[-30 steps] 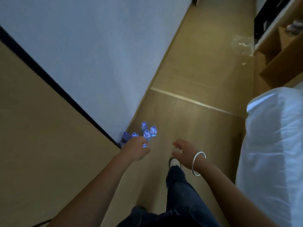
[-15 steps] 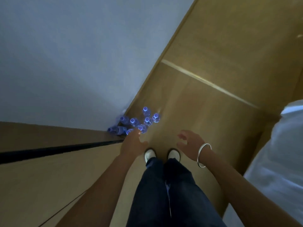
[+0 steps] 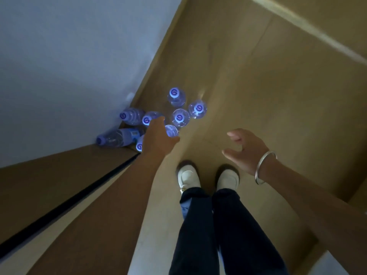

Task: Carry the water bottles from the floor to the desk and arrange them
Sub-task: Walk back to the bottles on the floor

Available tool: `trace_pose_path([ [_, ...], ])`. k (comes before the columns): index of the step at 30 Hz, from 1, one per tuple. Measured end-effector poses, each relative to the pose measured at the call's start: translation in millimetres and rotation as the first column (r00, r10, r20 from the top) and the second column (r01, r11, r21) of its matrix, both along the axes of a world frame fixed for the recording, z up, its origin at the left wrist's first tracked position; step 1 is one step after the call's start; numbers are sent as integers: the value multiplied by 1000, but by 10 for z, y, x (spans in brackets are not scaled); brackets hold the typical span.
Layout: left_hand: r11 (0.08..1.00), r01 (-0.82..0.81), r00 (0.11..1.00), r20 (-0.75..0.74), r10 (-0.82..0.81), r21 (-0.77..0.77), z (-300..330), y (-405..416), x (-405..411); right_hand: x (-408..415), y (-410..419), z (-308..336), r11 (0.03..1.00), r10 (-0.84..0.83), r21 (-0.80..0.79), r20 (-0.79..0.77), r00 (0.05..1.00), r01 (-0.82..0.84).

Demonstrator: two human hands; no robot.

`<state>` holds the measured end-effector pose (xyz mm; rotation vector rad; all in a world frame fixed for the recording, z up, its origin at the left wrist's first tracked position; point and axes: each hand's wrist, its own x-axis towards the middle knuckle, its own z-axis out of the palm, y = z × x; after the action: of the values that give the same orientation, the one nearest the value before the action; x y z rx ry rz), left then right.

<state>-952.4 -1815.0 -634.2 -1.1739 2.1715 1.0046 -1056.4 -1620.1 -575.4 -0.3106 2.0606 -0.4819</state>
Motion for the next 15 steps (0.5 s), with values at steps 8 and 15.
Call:
trace_pose_path([
  [8, 982, 190, 976, 109, -189, 1, -1182, -231, -190, -174, -218, -1431, 1000, -3, 13, -21, 1000, 3],
  [15, 973, 186, 981, 26, -191, 139, -1620, -351, -365, -397, -532, -1984, 997, -17, -79, -52, 999, 12],
])
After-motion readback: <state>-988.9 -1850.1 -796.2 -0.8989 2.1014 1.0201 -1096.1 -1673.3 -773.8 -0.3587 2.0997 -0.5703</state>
